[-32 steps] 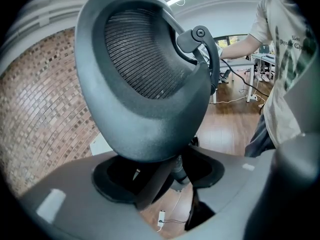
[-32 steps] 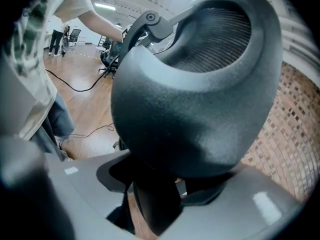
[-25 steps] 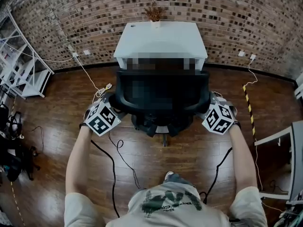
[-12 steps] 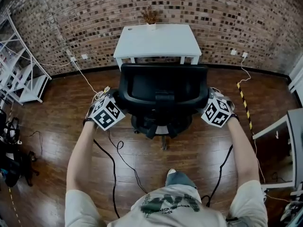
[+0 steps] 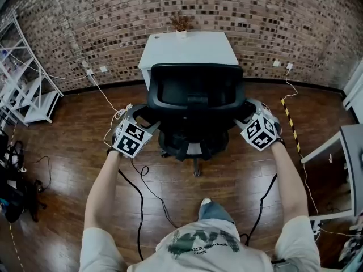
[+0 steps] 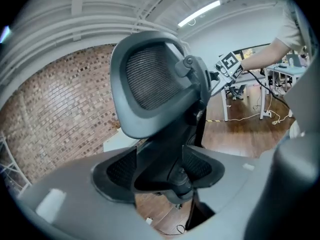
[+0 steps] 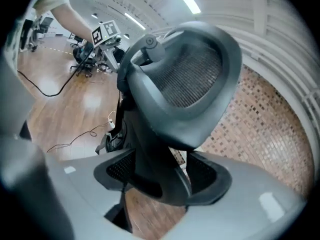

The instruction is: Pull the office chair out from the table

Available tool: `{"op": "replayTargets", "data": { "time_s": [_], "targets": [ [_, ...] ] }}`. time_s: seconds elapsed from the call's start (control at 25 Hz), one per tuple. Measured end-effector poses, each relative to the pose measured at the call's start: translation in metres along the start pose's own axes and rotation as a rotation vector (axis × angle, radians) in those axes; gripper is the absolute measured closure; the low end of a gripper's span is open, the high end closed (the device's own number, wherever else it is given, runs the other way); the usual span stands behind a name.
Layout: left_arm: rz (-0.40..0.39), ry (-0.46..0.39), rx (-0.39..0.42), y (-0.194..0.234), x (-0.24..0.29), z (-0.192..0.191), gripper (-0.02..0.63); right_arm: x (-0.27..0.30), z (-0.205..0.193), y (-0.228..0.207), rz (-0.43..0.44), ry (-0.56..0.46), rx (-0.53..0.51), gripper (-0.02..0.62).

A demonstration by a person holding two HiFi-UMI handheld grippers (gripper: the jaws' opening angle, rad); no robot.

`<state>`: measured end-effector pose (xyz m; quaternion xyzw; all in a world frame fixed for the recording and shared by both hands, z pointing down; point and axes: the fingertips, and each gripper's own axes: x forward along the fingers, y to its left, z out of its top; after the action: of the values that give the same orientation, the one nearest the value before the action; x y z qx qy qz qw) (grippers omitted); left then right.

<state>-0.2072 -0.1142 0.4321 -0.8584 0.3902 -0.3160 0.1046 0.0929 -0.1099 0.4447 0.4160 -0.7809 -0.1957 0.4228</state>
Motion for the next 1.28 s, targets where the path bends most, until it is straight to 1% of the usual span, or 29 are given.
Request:
{"op": "replayTargets", "data": {
  "time_s": [0.16, 0.32, 0.44, 0.64, 0.84, 0.92, 1.0, 1.16, 1.24, 1.28],
  "targets": [
    [-0.021, -0.055, -0.047, -0.033, -0.02, 0.001, 0.308, -0.035, 0.01, 0.011, -0.083, -0.038, 0.057, 0.285],
    [-0.032, -0.149, -0.15, -0.067, -0.044, 0.018, 0.336, -0.07, 0.031, 0.028, -0.132, -0.089, 0.113, 0.285],
    [-0.04, -0.23, -0.212, -0.089, -0.066, 0.036, 0.355, -0.096, 0.054, 0.046, -0.147, -0.15, 0.187, 0.285],
    [-0.078, -0.337, -0.29, -0.129, -0.096, 0.067, 0.385, -0.136, 0.092, 0.078, -0.136, -0.276, 0.364, 0.304],
    [-0.077, -0.455, -0.41, -0.16, -0.129, 0.094, 0.461, -0.171, 0.116, 0.107, -0.126, -0.395, 0.576, 0.384],
    [-0.082, -0.491, -0.447, -0.17, -0.14, 0.1, 0.491, -0.182, 0.125, 0.117, -0.129, -0.435, 0.632, 0.426],
    [-0.083, -0.508, -0.48, -0.179, -0.147, 0.101, 0.513, -0.19, 0.133, 0.128, -0.131, -0.459, 0.661, 0.461],
    [-0.068, -0.519, -0.54, -0.195, -0.155, 0.1, 0.589, -0.2, 0.138, 0.149, -0.112, -0.492, 0.745, 0.546],
    [-0.059, -0.521, -0.559, -0.203, -0.156, 0.099, 0.589, -0.204, 0.138, 0.157, -0.089, -0.513, 0.8, 0.595],
    [-0.053, -0.518, -0.566, -0.207, -0.157, 0.099, 0.589, -0.206, 0.14, 0.161, -0.076, -0.525, 0.819, 0.595]
  ]
}}
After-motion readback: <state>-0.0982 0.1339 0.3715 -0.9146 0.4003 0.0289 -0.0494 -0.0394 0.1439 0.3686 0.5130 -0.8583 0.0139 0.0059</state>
